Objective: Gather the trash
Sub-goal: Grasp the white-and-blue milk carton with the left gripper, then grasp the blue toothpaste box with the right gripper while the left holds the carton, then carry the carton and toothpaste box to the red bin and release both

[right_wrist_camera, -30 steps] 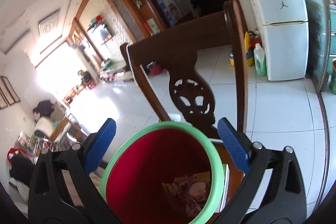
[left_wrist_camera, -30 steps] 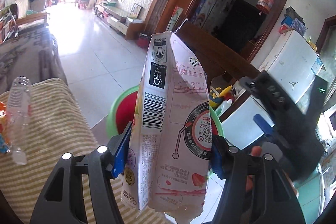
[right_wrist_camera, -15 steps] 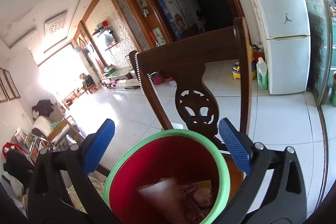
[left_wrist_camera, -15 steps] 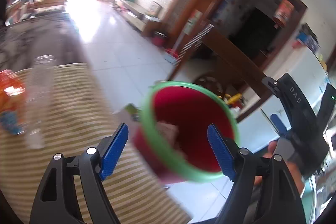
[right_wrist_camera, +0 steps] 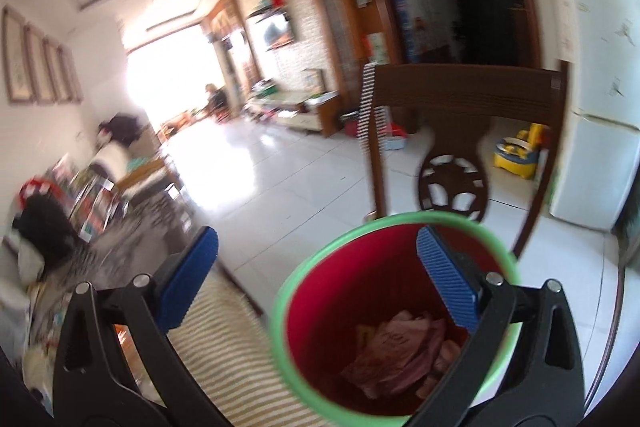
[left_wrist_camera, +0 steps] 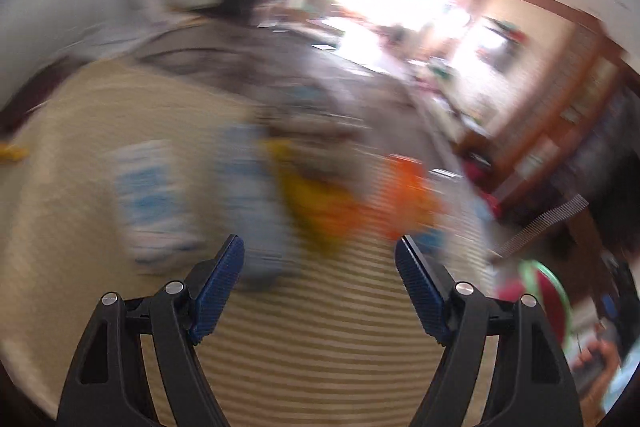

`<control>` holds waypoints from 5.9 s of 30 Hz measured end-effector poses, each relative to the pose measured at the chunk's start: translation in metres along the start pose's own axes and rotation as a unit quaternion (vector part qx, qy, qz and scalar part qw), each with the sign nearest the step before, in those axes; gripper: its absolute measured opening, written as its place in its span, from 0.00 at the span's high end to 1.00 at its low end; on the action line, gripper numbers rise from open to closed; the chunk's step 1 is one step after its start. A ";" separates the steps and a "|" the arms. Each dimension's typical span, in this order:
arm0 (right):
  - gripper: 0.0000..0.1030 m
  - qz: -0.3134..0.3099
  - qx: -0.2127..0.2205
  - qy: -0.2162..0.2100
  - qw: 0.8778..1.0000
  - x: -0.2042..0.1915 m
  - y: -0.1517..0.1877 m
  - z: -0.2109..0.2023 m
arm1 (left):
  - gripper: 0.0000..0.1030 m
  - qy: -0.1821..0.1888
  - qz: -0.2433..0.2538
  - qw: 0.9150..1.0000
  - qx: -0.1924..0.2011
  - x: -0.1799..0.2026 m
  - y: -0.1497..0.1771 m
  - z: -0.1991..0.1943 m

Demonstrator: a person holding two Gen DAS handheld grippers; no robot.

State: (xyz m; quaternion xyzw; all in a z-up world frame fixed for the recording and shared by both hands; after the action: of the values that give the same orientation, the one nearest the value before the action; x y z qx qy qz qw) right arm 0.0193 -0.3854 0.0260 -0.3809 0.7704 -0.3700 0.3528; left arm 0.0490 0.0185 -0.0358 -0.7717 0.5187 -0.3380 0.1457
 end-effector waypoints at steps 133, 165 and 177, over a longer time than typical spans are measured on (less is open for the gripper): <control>0.65 -0.052 -0.168 -0.224 0.959 -0.040 0.062 0.012 | 0.50 -0.063 0.149 0.986 0.049 0.025 0.050 -0.006; 0.15 0.219 0.029 -0.011 0.975 0.147 0.003 -0.018 | 0.50 0.251 0.302 0.915 -0.090 0.344 0.155 0.024; 0.11 0.217 0.060 0.001 0.974 0.150 -0.004 -0.024 | 0.48 0.262 0.303 0.908 -0.122 0.377 0.160 0.047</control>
State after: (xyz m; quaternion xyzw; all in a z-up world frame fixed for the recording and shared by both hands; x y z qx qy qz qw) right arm -0.0684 -0.5068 0.0019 -0.1831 0.8114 -0.3302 0.4462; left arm 0.0562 -0.3934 -0.0230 -0.4730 0.7840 -0.4020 0.0047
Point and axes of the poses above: each gripper's, at about its wrist camera, not at the fingertips, and z roughly the way its jaws point, x to its right, y to its underside, the point moved 5 cm from there along z, roughly the way its jaws point, and after that the axes turned 3 degrees about -x, right-handed, at the moved point
